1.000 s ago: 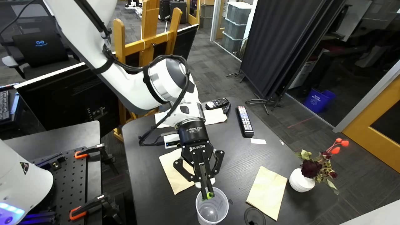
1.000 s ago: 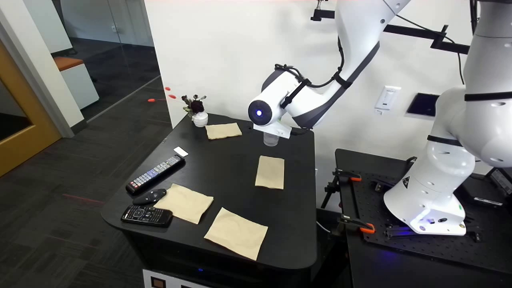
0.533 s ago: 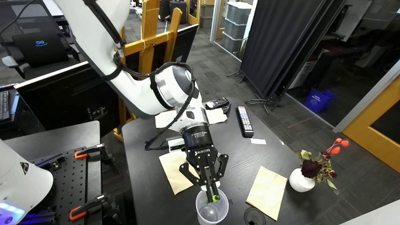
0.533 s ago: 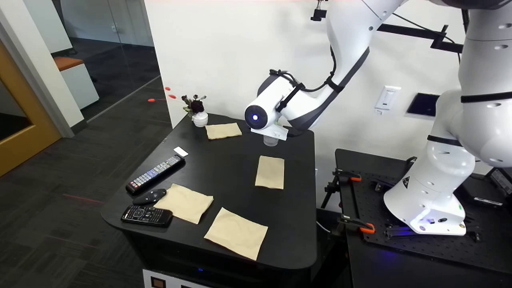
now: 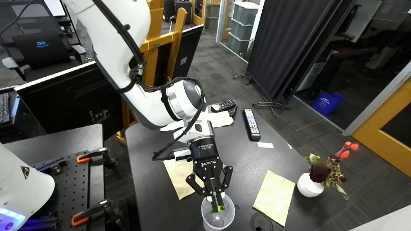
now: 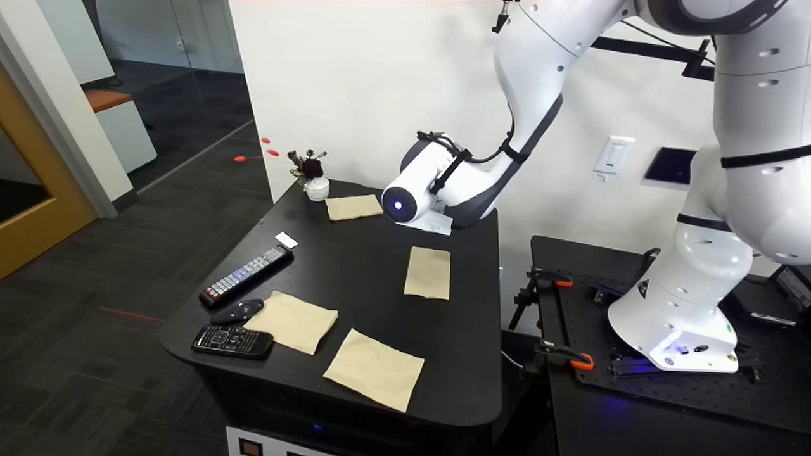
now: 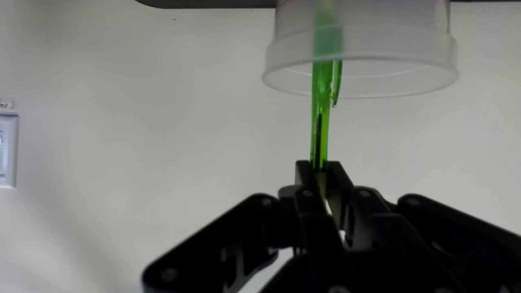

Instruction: Put the pen into the cup.

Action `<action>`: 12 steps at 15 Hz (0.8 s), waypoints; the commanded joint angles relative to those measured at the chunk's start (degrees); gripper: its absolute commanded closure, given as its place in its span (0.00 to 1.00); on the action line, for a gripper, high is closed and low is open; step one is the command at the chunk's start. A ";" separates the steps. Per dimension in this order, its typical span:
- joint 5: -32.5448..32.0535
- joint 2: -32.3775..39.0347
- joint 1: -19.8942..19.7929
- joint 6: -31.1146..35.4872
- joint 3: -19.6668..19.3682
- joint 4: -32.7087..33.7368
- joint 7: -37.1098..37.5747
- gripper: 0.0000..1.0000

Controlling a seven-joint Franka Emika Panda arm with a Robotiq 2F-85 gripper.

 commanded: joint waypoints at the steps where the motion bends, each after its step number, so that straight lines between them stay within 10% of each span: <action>1: -0.41 1.63 -0.62 0.78 0.34 1.40 0.31 0.55; 8: -0.72 0.25 -0.38 0.59 0.33 0.87 0.82 0.02; 12: -1.36 -0.54 -0.02 0.29 0.30 0.23 1.14 0.00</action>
